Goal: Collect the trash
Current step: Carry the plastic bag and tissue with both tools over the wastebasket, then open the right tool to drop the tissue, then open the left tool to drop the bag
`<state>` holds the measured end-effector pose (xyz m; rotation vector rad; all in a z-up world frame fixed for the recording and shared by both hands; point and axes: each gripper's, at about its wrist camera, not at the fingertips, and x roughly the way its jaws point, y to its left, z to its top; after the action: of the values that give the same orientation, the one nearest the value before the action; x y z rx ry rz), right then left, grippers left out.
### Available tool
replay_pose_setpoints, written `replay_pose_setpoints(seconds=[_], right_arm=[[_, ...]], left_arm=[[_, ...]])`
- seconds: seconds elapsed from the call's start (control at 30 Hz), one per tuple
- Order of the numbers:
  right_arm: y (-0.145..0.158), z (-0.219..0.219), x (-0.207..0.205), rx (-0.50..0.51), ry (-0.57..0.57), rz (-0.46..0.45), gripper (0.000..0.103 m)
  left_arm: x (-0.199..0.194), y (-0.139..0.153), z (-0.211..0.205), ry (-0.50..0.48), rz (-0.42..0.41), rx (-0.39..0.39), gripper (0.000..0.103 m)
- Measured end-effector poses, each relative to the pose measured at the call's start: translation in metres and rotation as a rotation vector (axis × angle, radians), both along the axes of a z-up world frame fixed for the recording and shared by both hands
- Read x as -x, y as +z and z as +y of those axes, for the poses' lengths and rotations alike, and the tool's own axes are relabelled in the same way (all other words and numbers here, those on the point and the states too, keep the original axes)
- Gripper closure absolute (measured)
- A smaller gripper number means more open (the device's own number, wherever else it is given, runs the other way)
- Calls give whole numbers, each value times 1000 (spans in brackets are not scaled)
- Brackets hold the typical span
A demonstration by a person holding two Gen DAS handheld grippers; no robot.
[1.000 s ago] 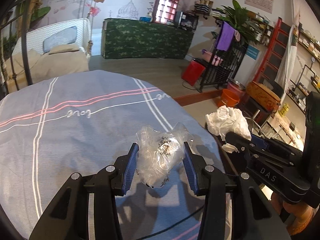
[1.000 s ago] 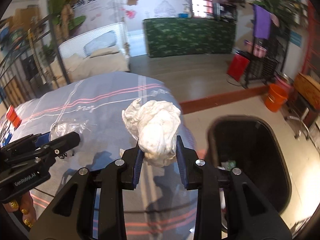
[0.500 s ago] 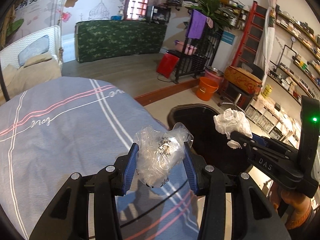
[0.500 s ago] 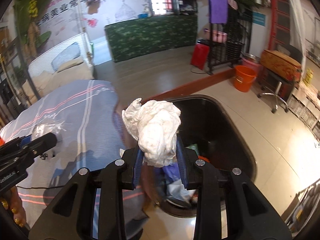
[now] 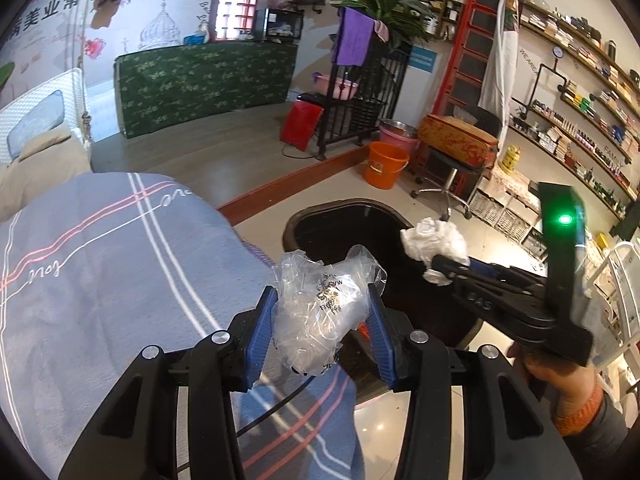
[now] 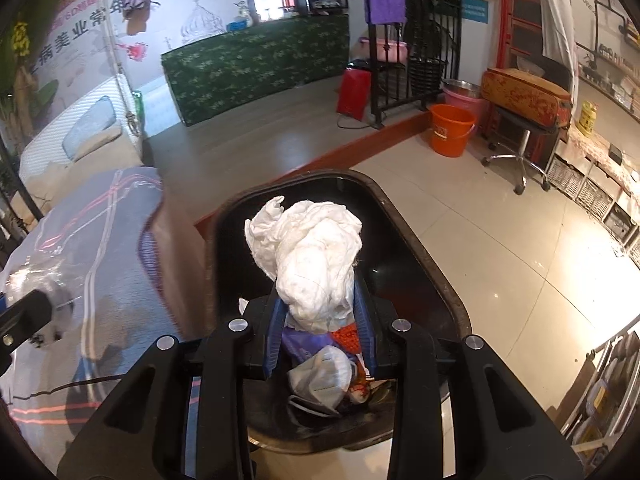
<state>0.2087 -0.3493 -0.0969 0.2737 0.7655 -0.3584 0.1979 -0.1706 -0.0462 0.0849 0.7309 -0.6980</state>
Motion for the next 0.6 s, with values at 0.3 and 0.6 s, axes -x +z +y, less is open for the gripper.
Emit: replay_pose_setpoints(seconds=[0.3, 0.6], right_arm=[[-19, -12, 2, -39, -55, 6, 38], [-7, -12, 26, -14, -77, -21, 30]], left_arm=[[4, -7, -19, -41, 7, -27, 59], [-2, -15, -49, -94, 25, -56, 59]])
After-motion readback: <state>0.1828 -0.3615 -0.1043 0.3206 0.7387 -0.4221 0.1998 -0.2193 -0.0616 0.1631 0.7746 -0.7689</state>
